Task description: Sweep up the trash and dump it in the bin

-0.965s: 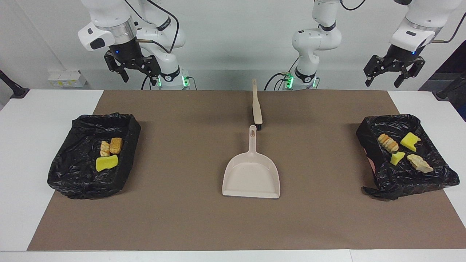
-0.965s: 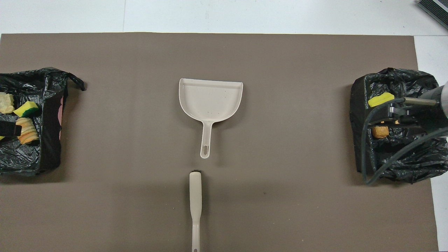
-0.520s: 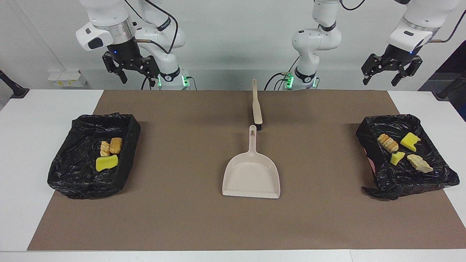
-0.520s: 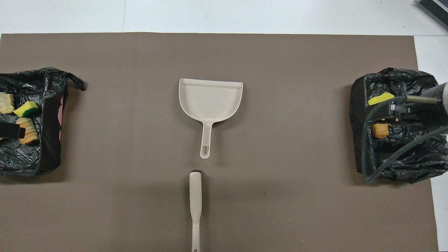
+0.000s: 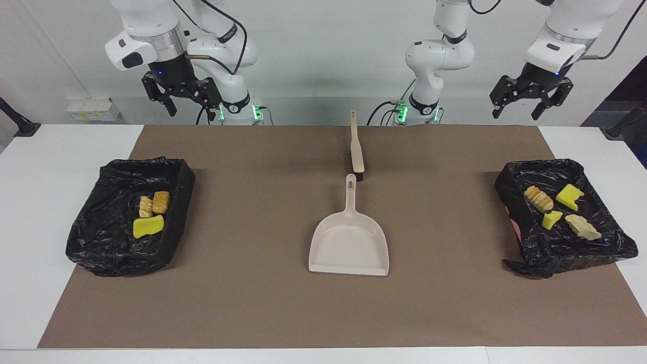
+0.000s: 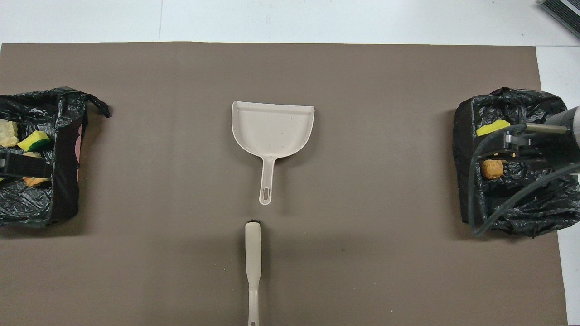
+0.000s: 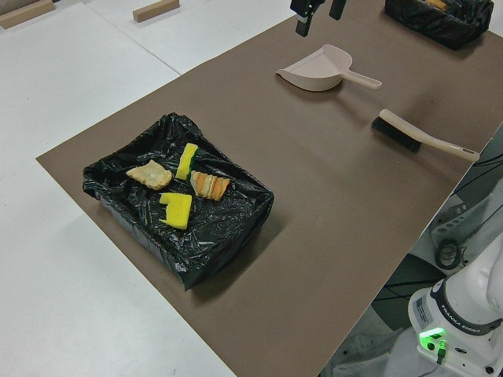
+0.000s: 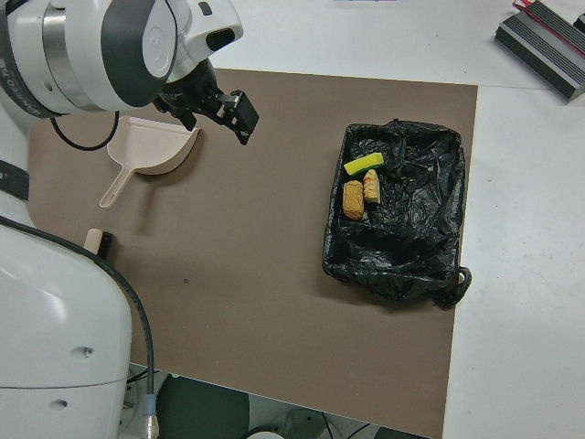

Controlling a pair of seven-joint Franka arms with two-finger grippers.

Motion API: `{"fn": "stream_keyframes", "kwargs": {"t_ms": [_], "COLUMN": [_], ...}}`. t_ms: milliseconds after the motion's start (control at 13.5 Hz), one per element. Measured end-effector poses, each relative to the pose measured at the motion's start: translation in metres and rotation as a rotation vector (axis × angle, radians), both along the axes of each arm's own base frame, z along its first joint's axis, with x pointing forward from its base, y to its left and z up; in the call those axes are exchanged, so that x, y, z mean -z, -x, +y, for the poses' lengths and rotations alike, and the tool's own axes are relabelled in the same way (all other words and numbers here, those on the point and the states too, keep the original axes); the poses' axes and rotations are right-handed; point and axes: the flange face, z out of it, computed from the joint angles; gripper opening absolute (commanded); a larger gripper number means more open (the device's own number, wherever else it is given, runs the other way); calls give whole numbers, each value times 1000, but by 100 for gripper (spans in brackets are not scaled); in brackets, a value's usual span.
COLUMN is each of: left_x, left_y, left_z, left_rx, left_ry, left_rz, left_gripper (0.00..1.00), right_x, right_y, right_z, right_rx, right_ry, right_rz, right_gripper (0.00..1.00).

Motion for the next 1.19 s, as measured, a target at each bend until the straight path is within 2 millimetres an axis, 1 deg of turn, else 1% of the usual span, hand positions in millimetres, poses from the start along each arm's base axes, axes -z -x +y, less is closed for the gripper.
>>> {"fn": "stream_keyframes", "kwargs": {"t_ms": [297, 594, 1188], "left_x": [1, 1, 1], "left_y": [1, 0, 1], "left_z": [4, 22, 22], "left_rx": [-7, -40, -40], "left_ry": [0, 4, 4], "left_rz": [6, 10, 12], "left_gripper": [100, 100, 100], "right_x": [0, 0, 0], "right_y": [0, 0, 0], "right_z": [0, 0, 0], "right_rx": [0, 0, 0], "right_ry": [0, 0, 0], "right_rz": [0, 0, 0], "right_gripper": [100, 100, 100]}}
